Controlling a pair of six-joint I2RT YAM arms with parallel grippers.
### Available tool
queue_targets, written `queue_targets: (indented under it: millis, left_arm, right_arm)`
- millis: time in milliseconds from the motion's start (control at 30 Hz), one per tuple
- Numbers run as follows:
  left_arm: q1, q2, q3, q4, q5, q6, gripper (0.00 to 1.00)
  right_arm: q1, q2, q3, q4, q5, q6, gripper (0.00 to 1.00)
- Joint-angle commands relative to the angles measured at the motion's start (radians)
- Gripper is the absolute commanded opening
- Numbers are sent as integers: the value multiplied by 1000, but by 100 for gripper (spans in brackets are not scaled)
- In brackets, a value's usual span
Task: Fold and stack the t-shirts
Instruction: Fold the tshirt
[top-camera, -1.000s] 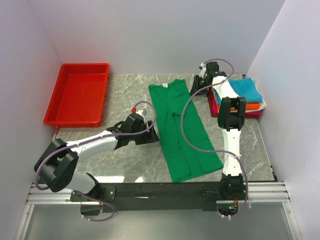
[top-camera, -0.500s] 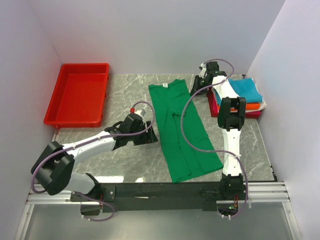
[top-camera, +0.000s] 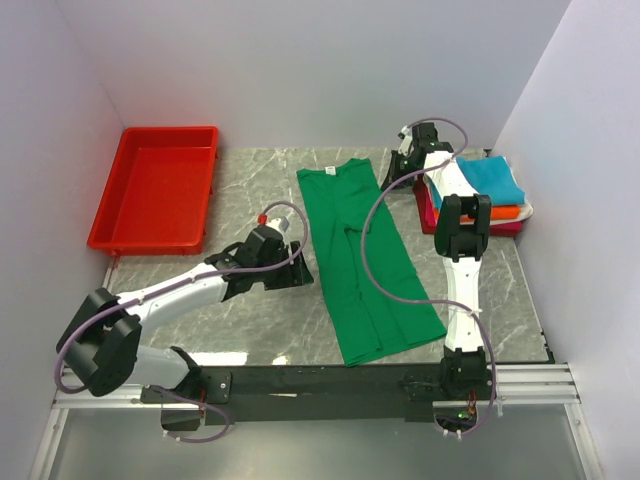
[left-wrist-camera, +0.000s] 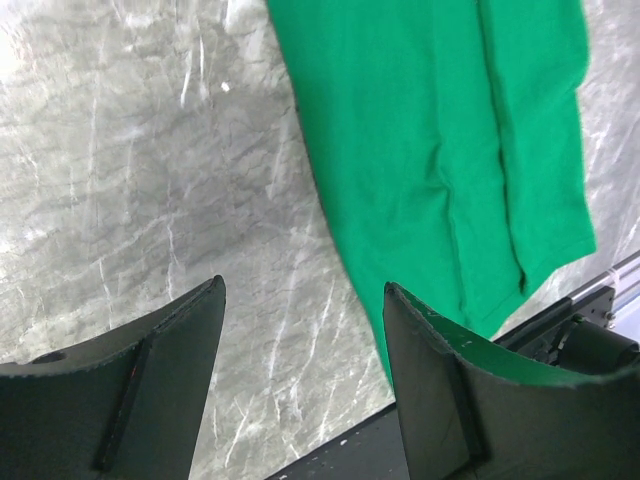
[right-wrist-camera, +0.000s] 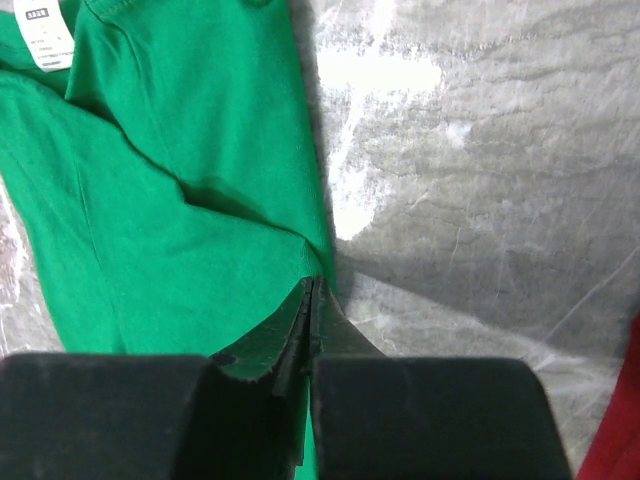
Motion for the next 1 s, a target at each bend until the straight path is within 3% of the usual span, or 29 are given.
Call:
queue_targets:
  millis: [0,367,767,833,900,967]
  left_arm:
    - [-3,-53,51,-11,-27,19,70]
    - [-1,-110,56,-40,-47,27,70]
    - [-3,-173,30,-48,-64,39,70]
    - [-3,-181,26,-48,-64,50,70]
    - [-3,-184,26,-40,-55,65,72]
    - [-3,-181,33,-31,-38,120,73]
  right_arm:
    - [-5,10,42,-1,-5,1,1]
    - [18,-89,-36,31,-43,-15,0]
    - [208,-186,-151,50,38,-81,0]
    - [229,-189,-145,42,60,-92,6]
    - [252,-197,-134,27,80,-112,23]
    - [260,-223,-136,18,92,-133,28]
